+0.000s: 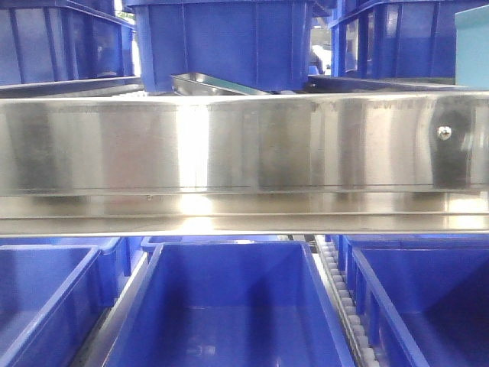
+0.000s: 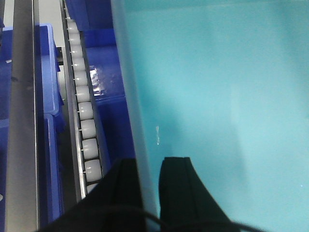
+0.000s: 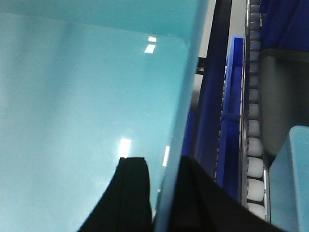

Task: Move two blue bins to right shelf middle
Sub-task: 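Lift the light blue bin with both grippers off the shelf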

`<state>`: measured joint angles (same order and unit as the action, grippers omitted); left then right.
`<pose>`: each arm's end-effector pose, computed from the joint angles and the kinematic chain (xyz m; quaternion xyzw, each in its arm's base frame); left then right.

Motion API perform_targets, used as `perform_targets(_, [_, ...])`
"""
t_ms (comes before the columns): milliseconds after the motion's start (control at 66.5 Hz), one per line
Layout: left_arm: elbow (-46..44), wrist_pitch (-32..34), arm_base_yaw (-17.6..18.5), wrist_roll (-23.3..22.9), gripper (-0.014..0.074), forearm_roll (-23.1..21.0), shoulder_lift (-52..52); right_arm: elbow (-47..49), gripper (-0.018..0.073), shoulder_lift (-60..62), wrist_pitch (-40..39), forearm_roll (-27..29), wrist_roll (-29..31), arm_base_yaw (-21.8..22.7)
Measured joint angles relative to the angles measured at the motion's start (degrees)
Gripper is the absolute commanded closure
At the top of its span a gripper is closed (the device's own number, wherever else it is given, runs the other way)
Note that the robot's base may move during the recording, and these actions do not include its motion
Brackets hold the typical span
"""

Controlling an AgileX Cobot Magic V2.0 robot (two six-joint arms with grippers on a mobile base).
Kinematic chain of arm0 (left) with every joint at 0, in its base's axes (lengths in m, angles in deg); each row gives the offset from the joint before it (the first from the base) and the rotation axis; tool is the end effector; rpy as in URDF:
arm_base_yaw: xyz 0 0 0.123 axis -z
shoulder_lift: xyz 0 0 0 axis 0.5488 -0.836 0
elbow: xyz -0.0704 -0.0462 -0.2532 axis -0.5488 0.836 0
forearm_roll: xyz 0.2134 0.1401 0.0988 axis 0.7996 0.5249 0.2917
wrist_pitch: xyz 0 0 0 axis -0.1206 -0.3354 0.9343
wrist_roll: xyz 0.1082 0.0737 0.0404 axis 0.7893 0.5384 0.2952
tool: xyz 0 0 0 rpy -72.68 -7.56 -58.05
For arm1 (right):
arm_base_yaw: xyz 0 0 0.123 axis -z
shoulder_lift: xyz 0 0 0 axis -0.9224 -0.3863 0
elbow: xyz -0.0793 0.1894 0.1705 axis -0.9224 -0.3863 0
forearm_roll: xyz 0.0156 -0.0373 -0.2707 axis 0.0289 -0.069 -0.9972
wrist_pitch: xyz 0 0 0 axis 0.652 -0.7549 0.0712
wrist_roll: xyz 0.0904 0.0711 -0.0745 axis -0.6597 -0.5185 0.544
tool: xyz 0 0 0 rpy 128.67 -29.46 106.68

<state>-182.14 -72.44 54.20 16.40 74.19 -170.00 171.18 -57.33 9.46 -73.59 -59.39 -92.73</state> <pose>0.3418 -0.1389 0.4451 0.1405 0.9035 -0.1149 0.3883 0.3352 0.1555 0.4470 -0.1198 0.8968 0.1165 0.4097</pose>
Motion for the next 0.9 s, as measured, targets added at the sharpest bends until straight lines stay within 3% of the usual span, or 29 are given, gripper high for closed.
perform_targets(902, [0.00, 0.00, 0.00, 0.00, 0.0707, 0.00, 0.00, 0.00, 0.0711, 0.00, 0.00, 0.00, 0.00, 0.00])
